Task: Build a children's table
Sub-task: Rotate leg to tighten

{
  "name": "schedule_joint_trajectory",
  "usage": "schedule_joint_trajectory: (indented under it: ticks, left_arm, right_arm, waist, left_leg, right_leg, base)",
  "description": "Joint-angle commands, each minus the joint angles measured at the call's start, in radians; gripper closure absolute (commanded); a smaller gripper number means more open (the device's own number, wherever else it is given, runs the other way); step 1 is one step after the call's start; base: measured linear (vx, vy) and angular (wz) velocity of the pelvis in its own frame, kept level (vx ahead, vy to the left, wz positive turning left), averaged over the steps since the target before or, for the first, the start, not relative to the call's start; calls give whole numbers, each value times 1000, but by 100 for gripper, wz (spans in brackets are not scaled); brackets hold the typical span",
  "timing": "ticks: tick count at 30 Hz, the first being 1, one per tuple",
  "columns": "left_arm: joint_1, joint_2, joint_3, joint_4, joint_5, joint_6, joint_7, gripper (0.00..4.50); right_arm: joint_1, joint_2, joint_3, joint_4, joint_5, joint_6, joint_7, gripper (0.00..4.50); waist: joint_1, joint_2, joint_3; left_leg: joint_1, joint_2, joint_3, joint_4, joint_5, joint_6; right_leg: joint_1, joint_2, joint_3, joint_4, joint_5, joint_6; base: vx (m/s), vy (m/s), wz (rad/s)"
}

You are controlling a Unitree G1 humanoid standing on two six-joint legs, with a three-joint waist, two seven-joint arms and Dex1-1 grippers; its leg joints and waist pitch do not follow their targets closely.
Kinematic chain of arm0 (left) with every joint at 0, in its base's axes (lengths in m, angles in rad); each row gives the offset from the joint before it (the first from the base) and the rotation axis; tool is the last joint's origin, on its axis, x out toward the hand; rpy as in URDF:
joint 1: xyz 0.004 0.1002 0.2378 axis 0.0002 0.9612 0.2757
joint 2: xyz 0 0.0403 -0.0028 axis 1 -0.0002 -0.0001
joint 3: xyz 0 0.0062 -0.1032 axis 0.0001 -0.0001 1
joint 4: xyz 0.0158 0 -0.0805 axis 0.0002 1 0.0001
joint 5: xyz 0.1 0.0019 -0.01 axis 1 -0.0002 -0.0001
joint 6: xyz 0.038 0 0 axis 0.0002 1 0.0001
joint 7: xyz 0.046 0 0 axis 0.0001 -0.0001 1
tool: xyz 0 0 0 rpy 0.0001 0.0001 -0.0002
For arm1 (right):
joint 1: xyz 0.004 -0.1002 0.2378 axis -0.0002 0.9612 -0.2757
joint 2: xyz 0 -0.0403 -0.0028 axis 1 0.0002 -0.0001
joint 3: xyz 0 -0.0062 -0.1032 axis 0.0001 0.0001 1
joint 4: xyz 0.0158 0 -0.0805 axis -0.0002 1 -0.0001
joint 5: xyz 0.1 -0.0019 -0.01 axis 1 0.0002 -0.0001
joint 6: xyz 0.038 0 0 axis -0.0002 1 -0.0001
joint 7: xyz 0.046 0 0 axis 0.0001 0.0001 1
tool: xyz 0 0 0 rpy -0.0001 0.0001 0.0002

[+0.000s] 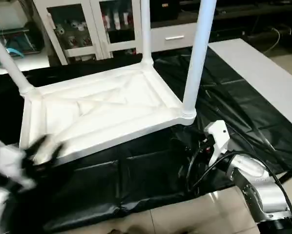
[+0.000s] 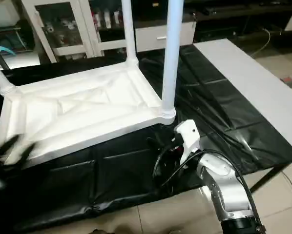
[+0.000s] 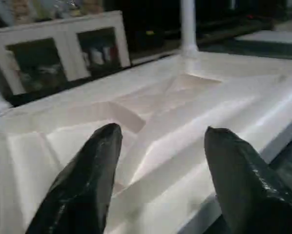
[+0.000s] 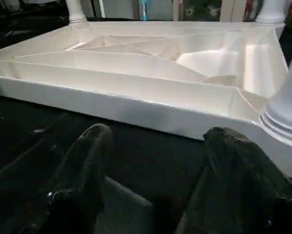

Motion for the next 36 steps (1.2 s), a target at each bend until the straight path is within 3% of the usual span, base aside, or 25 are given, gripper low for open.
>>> schedule_joint_trajectory:
  ticks: [1, 2, 4, 6, 8, 11, 13, 14, 18, 21, 22, 23, 24, 25, 26, 27, 28, 29, 30, 31, 32, 33, 34, 35, 36]
  left_arm:
    - [20, 20, 17, -23, -26, 21, -20, 110]
    - [38, 25, 22, -41, -45, 47, -35, 100]
    - [85, 38, 55, -62, -59, 16, -47, 85]
    - [102, 39, 68, -74, -73, 16, -52, 75]
    - [131, 40, 85, -92, -84, 8, -53, 47]
    - [169, 31, 130, -114, -99, -10, -30, 38]
    - [179, 30, 144, -115, -105, -11, -25, 6]
    - [200, 35, 164, -113, -110, -12, -25, 3]
    - [238, 49, 200, -109, -125, -5, -28, 1]
    - [246, 62, 222, -109, -137, 6, -25, 1]
    - [243, 67, 225, -109, -141, 10, -23, 1]
    - [237, 70, 225, -112, -145, 15, -20, 1]
    - [233, 72, 226, -114, -148, 19, -18, 1]
    - [226, 75, 224, -134, -166, 44, -16, 1]
    - [226, 75, 224, -134, -166, 44, -16, 1]
    - [239, 71, 222, -146, -176, 60, -22, 1]
    - [250, 69, 222, -153, -183, 70, -26, 1]
    - [250, 69, 222, -153, -183, 70, -26, 1]
    - [275, 65, 213, -174, -187, 84, -39, 1]
    - [275, 65, 213, -174, -187, 84, -39, 1]
    - [286, 63, 209, -188, -190, 90, -42, 1]
    - [304, 59, 201, -214, -195, 100, -46, 1]
    - [324, 52, 196, -252, -204, 112, -42, 1]
    - [322, 49, 201, -254, -192, 102, -27, 1]
    - [320, 48, 203, -255, -186, 97, -19, 1]
  right_arm:
    - [-16, 0, 3, 4, 5, -8, 6, 121]
    - [-18, 0, 4, 7, 6, -9, 8, 121]
    - [-29, -5, 3, 18, 7, -11, 18, 121]
    - [-32, -6, 3, 22, 7, -12, 22, 121]
    - [-35, -8, 5, 28, 7, -14, 28, 121]
    - [-40, -9, 5, 35, 8, -16, 34, 121]
    - [-43, -8, 6, 38, 8, -16, 35, 121]
    - [-46, -9, 8, 41, 8, -16, 39, 121]
    - [-52, -11, 11, 52, 7, -21, 49, 121]
    - [-56, -10, 11, 63, 5, -25, 55, 121]
    - [-57, -10, 11, 65, 5, -26, 56, 121]
    - [-57, -11, 11, 66, 4, -27, 57, 121]
    - [-57, -11, 12, 66, 4, -27, 57, 121]
    - [-56, -13, 10, 70, 3, -31, 58, 121]
    - [-56, -13, 10, 70, 3, -31, 58, 121]
    - [-53, -14, 5, 71, 4, -32, 55, 121]
    - [-50, -15, 2, 71, 4, -32, 54, 121]
    - [-50, -15, 2, 71, 4, -32, 54, 121]
    - [-45, -16, -1, 70, 6, -33, 54, 121]
    - [-45, -16, -1, 70, 6, -33, 54, 121]
    - [-43, -16, -1, 70, 6, -34, 54, 121]
    - [-40, -16, -2, 70, 7, -35, 55, 121]
    - [-38, -15, -1, 74, 10, -37, 60, 121]
    - [-40, -12, 2, 78, 11, -37, 63, 121]
    - [-41, -11, 3, 79, 12, -37, 65, 121]
  waist:
    - [-6, 0, -40]
    - [-9, -2, -40]
    - [-12, -17, -38]
    - [-14, -10, -35]
    - [-18, -20, -34]
    - [-19, -20, -31]
    - [-27, -21, -27]
    - [-31, -27, -27]
    - [-44, -26, -21]
    - [-63, -16, -12]
    - [-60, -10, -2]
    - [-53, -4, 5]
    - [-28, 18, 5]
    - [40, 7, 4]
    - [10, -70, -19]
    - [22, -80, -17]
    - [14, -81, -10]
    - [33, -54, -18]
    - [49, -47, -11]
    - [48, -35, -20]
    - [48, -24, -20]
    - [45, -22, -23]
    - [42, -44, -18]
    - [48, -33, -20]
    - [45, -53, -19]
  left_leg:
    - [38, 56, -43, -108, -540, -53]
    - [41, 56, -46, -109, -566, -63]
    - [44, 54, -50, -108, -602, -69]
    - [43, 54, -52, -111, -621, -74]
    - [44, 54, -55, -112, -649, -81]
    - [51, 54, -57, -112, -671, -84]
    - [55, 53, -61, -114, -704, -87]
    - [55, 54, -64, -117, -718, -90]
    - [48, 50, -72, -119, -754, -91]
    - [43, 57, -84, -139, -820, -99]
    - [18, 68, -86, -176, -875, -105]
    - [-2, 77, -74, -211, -913, -108]
    - [-38, 91, -57, -251, -961, -126]
    - [-74, 93, -1, -273, -959, -121]
    - [41, 51, -13, -144, -720, -109]
    - [113, 16, -44, 24, -509, -91]
    - [35, -3, -110, 84, -122, -13]
    - [13, 9, -121, 52, -63, -20]
    - [32, 46, -102, -62, -308, -58]
    - [47, 53, -99, -69, -371, -66]
    - [59, 62, -91, -79, -468, -84]
    - [53, 65, -91, -86, -475, -87]
    - [41, 67, -85, -95, -466, -84]
    - [42, 63, -82, -97, -462, -85]
    - [41, 63, -78, -96, -457, -78]
  right_leg:
    - [7, -29, 29, -82, -529, -102]
    - [6, -29, 30, -84, -557, -88]
    - [1, -29, 30, -92, -611, -69]
    - [1, -27, 29, -94, -624, -63]
    - [1, -26, 27, -97, -632, -57]
    - [-5, -25, 27, -102, -643, -55]
    - [-6, -21, 22, -107, -655, -51]
    - [-3, -17, 19, -109, -649, -49]
    - [4, -17, 9, -113, -686, -36]
    - [25, -11, -19, -112, -690, -31]
    - [63, 1, -41, -78, -608, -44]
    - [84, 19, -54, -33, -565, -52]
    - [127, 25, -56, 72, -451, -76]
    - [133, 36, -34, 158, -289, -72]
    - [40, -13, 43, 49, -642, -15]
    - [-60, -91, 70, -107, -928, -10]
    - [6, -147, 125, -131, -1048, -38]
    - [43, -141, 114, -109, -985, -61]
    - [19, -28, 56, -58, -711, -103]
    - [16, -16, 55, -41, -617, -130]
    - [13, -11, 58, -37, -513, -174]
    - [25, -12, 58, -29, -460, -188]
    - [36, -11, 62, -34, -421, -192]
    - [36, -14, 66, -35, -428, -183]
    - [35, -14, 68, -40, -433, -178]
  base:
    - [0, 0, 0]
    - [0, 0, 0]
    - [0, 0, 0]
    - [0, 0, 0]
    - [0, 0, 0]
    - [0, 0, 0]
    - [0, 0, 0]
    - [0, 0, 0]
    - [0, 0, 0]
    - [-16, 5, -19]
    - [-20, 3, -21]
    - [-90, -23, -14]
    - [-90, -23, -14]
    - [-97, -60, 11]
    - [30, -142, 9]
    - [30, -142, 9]
    - [43, -109, -19]
    - [42, -3, -20]
    - [0, 0, 0]
    - [0, 0, 0]
    - [-53, -30, 23]
    - [0, 0, 0]
    - [0, 0, 0]
    - [0, 0, 0]
    - [0, 0, 0]
